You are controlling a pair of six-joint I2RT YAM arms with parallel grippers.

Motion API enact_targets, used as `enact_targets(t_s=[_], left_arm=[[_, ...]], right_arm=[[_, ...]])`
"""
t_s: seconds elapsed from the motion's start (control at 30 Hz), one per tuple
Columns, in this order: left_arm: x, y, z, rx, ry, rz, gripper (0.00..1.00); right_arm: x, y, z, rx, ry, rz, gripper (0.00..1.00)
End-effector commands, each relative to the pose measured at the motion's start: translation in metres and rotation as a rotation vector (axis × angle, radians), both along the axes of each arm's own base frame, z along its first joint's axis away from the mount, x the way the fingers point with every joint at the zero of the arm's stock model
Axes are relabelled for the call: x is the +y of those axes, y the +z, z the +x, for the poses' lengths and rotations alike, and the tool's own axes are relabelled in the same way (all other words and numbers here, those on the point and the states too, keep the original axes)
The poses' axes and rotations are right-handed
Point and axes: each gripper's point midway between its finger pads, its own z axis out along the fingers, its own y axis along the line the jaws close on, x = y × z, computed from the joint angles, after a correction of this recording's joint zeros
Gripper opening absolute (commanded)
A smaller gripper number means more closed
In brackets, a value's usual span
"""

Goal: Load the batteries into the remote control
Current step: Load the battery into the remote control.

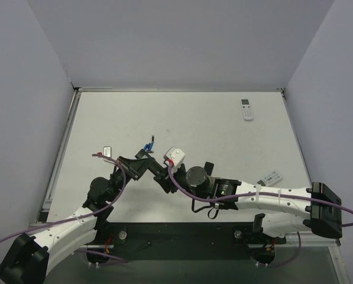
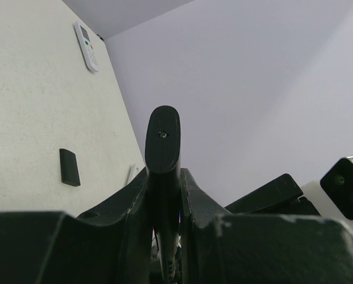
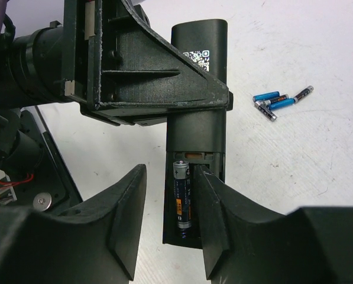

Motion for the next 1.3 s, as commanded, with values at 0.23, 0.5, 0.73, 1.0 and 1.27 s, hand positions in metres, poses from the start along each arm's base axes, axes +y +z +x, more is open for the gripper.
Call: enact_targets(t_s=[0.23,0.5,0.73,1.0,1.27], left_arm=[[-0.004,0.032,-0.009,-0.079,-0.045,-0.074,0.00],[-0.005,0.033,-0.011,-0.074,-0.053,-0.074,0.00],[-0.005,0.031,-0.010,-0.062,-0.051,-0.058,0.00],[-0.006,0.029,-0.009,-0.041,-0.051,-0.044,0.00],[-0.006,0.029,-0.009,-0.033,-0.052,-0.044,0.00]], right_arm=[[-0.005,0.053,0.004,-0.059,0.003,0.071,0.41],[-0.015,0.073,-0.003,-0.065,0.086,0.026,0.42],[-0.029,0.078,-0.004,0.069,0.116,-0.034,0.46],[-0.028,0.056,-0.017,0.267,0.131,-0.174,0.43],[-0.017,0.040,-0.011,0.303,0.124,-0.236,0.27]])
